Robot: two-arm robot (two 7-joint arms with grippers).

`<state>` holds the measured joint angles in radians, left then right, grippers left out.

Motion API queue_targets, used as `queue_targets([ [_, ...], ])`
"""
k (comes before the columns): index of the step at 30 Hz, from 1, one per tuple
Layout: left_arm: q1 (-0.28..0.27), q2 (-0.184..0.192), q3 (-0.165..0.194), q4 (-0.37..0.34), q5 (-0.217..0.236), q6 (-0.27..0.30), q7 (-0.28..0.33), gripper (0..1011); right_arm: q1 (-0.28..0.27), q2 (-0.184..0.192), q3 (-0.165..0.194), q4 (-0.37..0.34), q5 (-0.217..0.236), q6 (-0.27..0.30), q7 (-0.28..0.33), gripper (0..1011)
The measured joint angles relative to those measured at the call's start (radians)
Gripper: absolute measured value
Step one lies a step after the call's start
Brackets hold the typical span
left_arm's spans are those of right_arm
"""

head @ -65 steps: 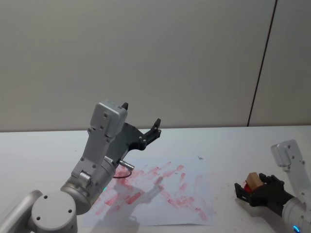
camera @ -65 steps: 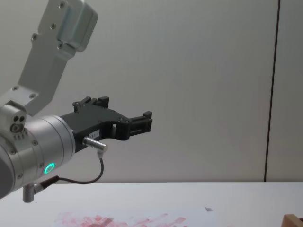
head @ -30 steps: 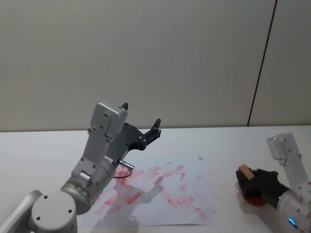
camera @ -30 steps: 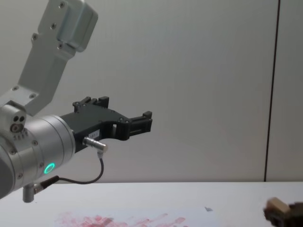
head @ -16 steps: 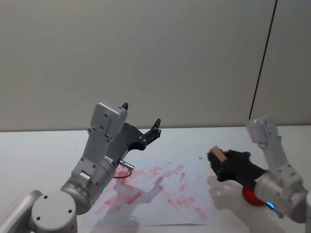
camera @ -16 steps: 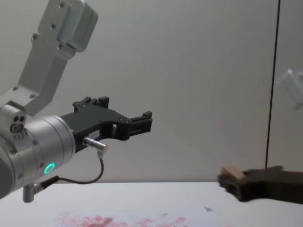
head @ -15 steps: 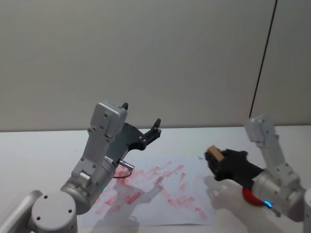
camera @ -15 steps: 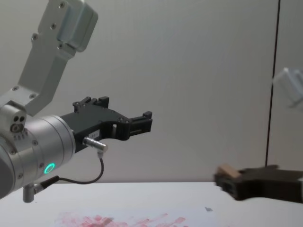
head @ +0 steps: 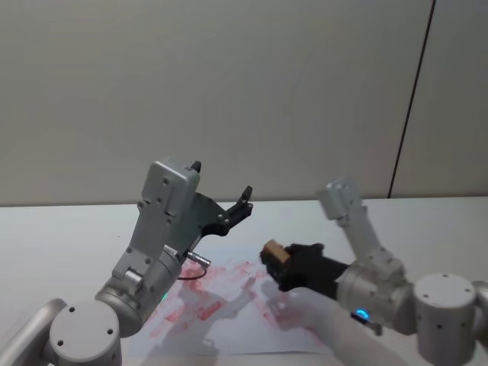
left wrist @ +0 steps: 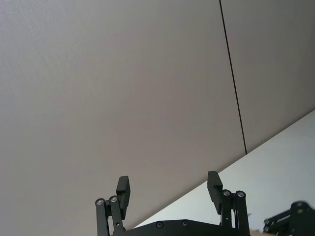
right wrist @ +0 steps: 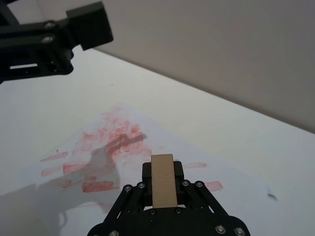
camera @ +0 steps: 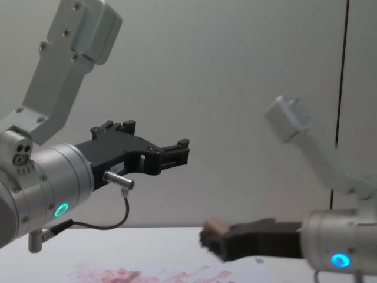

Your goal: Use the one hand to pick up the stamp and affix it onto the A4 paper.

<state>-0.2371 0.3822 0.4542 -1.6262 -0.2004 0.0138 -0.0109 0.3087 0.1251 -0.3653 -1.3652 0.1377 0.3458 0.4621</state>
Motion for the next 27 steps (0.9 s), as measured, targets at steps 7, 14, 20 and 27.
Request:
queue_targets([
  [7,0.000,0.000,0.000,0.000,0.000,0.000,0.000,1001,0.060,-0.053,-0.038,0.129,-0.037,0.030,0.042,220],
  [14,0.000,0.000,0.000,0.000,0.000,0.000,0.000,1001,0.098,-0.081,-0.063,0.227,-0.081,0.040,0.068,220],
  [20,0.000,0.000,0.000,0.000,0.000,0.000,0.000,1001,0.118,-0.094,-0.072,0.272,-0.108,0.039,0.085,220],
  [27,0.000,0.000,0.000,0.000,0.000,0.000,0.000,1001,0.134,-0.101,-0.082,0.308,-0.133,0.034,0.096,220],
])
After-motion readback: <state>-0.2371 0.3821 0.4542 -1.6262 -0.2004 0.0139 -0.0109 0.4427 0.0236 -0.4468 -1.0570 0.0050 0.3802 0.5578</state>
